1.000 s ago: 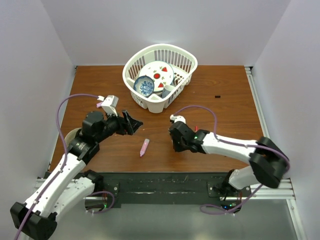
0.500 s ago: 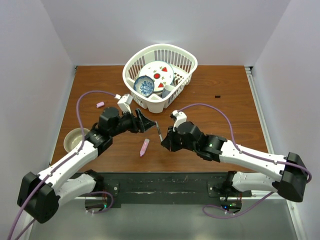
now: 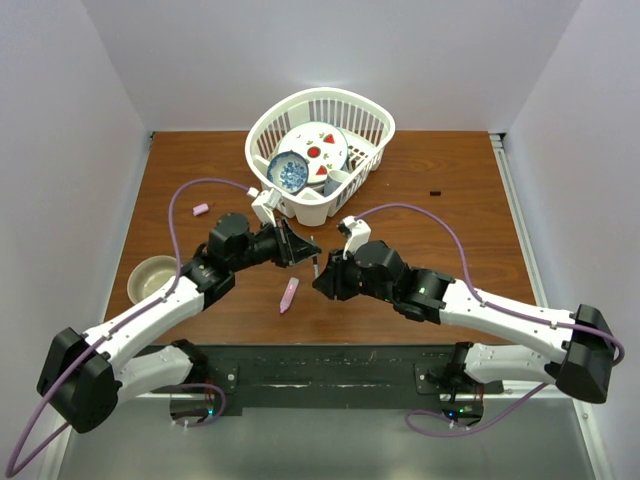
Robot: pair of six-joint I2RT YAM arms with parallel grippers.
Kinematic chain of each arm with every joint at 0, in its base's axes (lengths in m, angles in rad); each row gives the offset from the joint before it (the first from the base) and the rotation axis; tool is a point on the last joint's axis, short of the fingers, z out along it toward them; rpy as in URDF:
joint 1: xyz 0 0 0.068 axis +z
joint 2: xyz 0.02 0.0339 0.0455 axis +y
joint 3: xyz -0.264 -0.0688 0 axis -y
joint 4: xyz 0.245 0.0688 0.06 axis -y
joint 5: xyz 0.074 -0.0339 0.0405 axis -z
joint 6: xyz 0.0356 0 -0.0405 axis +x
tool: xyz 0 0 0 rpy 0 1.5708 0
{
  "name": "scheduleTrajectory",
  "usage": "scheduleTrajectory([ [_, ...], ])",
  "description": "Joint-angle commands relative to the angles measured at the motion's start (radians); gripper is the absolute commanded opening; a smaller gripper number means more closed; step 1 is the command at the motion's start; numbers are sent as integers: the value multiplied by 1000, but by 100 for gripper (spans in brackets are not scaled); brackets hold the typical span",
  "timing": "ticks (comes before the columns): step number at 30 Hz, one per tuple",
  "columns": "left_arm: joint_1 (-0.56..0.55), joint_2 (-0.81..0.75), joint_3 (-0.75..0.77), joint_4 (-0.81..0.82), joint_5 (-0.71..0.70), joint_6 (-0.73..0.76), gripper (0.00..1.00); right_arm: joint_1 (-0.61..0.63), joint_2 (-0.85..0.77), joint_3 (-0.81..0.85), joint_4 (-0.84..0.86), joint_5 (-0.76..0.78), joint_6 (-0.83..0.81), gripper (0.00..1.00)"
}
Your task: Insert the pens into the pen caps
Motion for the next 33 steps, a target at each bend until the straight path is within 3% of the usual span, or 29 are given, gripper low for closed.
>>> scheduleTrajectory([
  [1, 9, -15, -25, 111, 55, 2, 0, 9, -25, 8, 82, -51, 28, 33],
  [7, 9, -32, -72, 177, 128, -19, 0, 9, -34, -15, 90, -23, 45, 28],
  [12, 12, -54, -91, 251, 154, -70, 0, 9, -29, -18, 93, -9, 48, 33],
  [13, 12, -52, -88, 251, 157, -75, 0, 9, -31, -20, 99, -11, 48, 28],
  [14, 12, -54, -88, 254, 157, -81, 0, 9, -33, -22, 101, -14, 47, 16],
  [15, 12, -54, -86, 254, 160, -82, 0, 9, -34, -22, 101, -15, 47, 9],
  [19, 13, -61, -49, 184, 137, -62, 2, 10, -57, -41, 94, 0, 62, 0],
  [20, 16, -60, -22, 122, 114, 0, 12, 9, -72, -45, 91, 17, 70, 0],
  [21, 18, -61, 10, 53, 82, 45, 37, 9, -80, -52, 88, 21, 71, 0],
  [24, 29, -52, 164, -248, -56, 236, 58, 9, -118, -49, 45, 57, 68, 0],
  [28, 47, -21, 354, -543, -312, 459, 66, 9, -178, -55, -37, 104, 70, 0],
  [33, 55, 113, 498, -712, -363, 689, 66, 9, -267, -71, -77, 135, 62, 0],
])
